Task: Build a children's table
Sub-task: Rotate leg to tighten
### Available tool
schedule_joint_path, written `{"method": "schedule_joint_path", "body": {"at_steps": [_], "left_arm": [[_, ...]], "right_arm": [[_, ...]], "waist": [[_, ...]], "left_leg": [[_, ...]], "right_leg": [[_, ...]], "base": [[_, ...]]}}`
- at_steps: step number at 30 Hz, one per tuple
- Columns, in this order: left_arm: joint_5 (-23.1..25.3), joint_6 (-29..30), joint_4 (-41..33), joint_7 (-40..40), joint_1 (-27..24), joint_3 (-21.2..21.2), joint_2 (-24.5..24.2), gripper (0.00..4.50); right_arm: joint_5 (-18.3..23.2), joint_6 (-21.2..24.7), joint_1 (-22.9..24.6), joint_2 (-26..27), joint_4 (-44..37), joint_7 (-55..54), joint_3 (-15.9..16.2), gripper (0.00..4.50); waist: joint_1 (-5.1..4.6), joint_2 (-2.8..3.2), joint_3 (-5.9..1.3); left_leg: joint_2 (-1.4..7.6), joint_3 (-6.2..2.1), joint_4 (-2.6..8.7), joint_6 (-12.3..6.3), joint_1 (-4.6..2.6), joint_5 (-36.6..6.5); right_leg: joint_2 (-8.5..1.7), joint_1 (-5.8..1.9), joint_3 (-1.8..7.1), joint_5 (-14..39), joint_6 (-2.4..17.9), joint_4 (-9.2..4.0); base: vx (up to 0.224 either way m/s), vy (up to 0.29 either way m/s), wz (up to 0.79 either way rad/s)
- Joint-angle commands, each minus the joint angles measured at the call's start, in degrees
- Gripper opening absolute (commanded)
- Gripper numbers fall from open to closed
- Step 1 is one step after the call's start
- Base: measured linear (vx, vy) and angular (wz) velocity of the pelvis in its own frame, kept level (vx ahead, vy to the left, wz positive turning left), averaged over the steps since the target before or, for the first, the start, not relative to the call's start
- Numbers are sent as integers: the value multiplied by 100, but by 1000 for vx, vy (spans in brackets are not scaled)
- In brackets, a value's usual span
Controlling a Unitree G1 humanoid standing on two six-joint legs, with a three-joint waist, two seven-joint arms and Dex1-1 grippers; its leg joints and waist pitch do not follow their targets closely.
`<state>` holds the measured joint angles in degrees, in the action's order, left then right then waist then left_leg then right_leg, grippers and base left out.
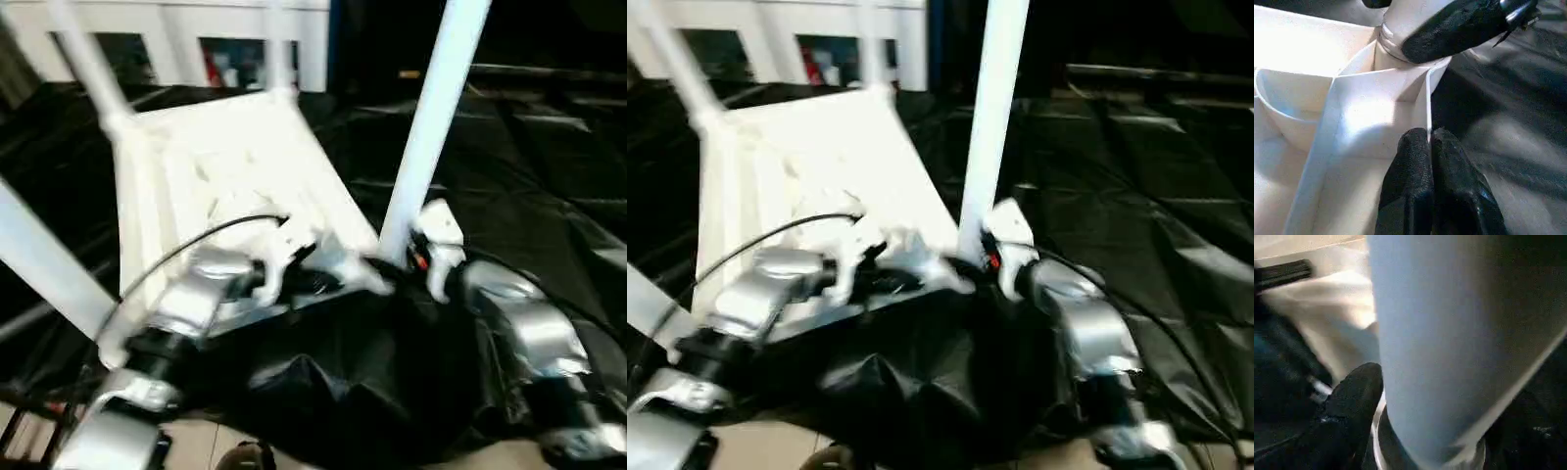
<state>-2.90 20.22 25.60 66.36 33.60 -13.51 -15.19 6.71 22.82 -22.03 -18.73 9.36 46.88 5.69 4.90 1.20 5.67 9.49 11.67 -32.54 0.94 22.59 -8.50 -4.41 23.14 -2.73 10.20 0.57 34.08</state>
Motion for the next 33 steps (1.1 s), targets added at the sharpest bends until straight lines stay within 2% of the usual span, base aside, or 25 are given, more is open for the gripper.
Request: {"method": "schedule_joint_path", "body": {"at_steps": [1,2,4,5,6,9,13,21,25,27,29,33], "left_arm": [[-432,-291,-550,632,89,-237,143,0],[-470,-304,-582,801,65,-249,52,0],[-491,-307,-604,908,51,-258,-16,0],[-491,-316,-599,944,53,-247,-48,0],[-479,-330,-577,933,62,-229,-50,0],[-506,-350,-560,998,68,-230,-100,0],[-536,-336,-597,1138,46,-248,-146,0],[-557,-239,-715,1222,-18,-281,-185,0],[-464,-266,-603,934,37,-251,-91,0],[-359,-182,-435,469,154,-173,84,0],[-236,-121,-273,-49,280,-79,296,0],[-72,-13,37,-1049,529,132,728,0]], "right_arm": [[123,67,79,-1,-52,451,465,304],[153,123,88,-134,-75,620,474,325],[203,186,109,-254,-136,809,497,325],[247,247,127,-335,-194,932,509,345],[267,294,130,-358,-212,957,502,345],[-29,-125,134,-449,-132,839,603,353],[110,11,152,-458,-171,1017,609,353],[352,216,263,-425,-351,1120,624,282],[322,225,314,-315,-333,954,622,261],[177,286,312,-53,-178,408,553,259],[0,397,272,259,69,-249,461,256],[-225,649,84,872,607,-1472,193,256]], "waist": [[5,-14,-412],[27,-7,-415],[49,-2,-418],[61,-8,-423],[70,-10,-427],[91,-30,-429],[98,-27,-430],[136,-21,-424],[134,-30,-423],[127,-24,-422],[99,-38,-407],[11,-55,-382]], "left_leg": [[398,-187,357,-329,-170,-1389],[405,-188,359,-286,-185,-1436],[411,-185,363,-228,-194,-1478],[417,-185,358,-241,-191,-1430],[415,-181,351,-254,-194,-1397],[395,-181,337,-268,-169,-1290],[396,-184,333,-306,-165,-1263],[406,-182,341,-281,-180,-1332],[402,-188,345,-246,-175,-1334],[399,-191,346,-232,-174,-1324],[385,-196,356,-170,-171,-1401],[364,-222,387,34,-176,-1700]], "right_leg": [[-437,-240,257,1051,1385,-392],[-443,-230,260,1129,1389,-395],[-434,-225,261,1123,1399,-383],[-434,-228,264,1014,1414,-371],[-436,-226,265,960,1423,-368],[-457,-232,262,900,1435,-362],[-457,-241,260,978,1414,-364],[-446,-219,258,1099,1394,-371],[-451,-224,260,1131,1357,-371],[-447,-216,259,1103,1360,-369],[-455,-209,257,1293,1341,-395],[-466,-190,260,1940,1131,-463]], "base": [[0,0,0],[0,0,0],[0,0,0],[0,0,0],[0,0,0],[0,0,0],[0,0,0],[0,0,0],[0,0,0],[0,0,0],[0,0,0],[0,0,0]]}}
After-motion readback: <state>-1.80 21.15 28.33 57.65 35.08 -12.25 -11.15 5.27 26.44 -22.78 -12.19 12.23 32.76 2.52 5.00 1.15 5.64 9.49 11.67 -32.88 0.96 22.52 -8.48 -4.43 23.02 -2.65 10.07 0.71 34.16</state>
